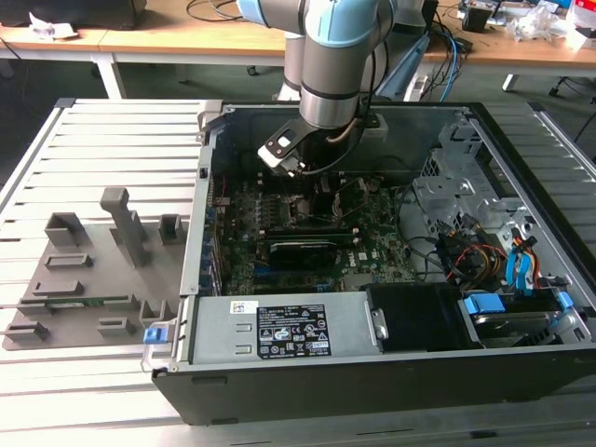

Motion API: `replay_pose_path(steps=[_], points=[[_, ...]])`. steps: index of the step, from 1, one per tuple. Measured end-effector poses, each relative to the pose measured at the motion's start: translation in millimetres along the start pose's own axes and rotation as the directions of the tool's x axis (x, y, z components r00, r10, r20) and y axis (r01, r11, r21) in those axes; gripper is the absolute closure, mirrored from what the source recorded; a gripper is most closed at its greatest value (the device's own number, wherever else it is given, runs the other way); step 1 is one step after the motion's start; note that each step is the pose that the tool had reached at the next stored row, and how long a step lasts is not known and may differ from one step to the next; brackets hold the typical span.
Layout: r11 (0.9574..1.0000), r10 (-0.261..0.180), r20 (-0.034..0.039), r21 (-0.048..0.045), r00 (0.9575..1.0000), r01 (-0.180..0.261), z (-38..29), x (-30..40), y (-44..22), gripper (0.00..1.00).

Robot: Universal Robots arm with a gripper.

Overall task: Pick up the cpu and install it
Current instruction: 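Place the cpu into insertion slot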

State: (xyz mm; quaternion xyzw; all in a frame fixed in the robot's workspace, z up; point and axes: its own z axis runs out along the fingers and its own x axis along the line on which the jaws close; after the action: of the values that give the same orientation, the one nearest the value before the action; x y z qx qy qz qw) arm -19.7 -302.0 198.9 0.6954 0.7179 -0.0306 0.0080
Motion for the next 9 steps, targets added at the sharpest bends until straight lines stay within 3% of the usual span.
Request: replay_pose_path(steps=[2, 8, 9], points=[[1.0000, 0.000, 0.0013, 0.0003, 1.0000, 0.000, -2.9, -0.7, -0.2, 0.39], [1.0000, 0.000, 0.0017, 0.0006, 1.0000, 0.000, -3.6, -6.5, -0.5, 0.39], [1.0000, 0.000, 0.0004, 0.0005, 1.0000, 0.000, -6.9, -6.7, -0.7, 0.39]])
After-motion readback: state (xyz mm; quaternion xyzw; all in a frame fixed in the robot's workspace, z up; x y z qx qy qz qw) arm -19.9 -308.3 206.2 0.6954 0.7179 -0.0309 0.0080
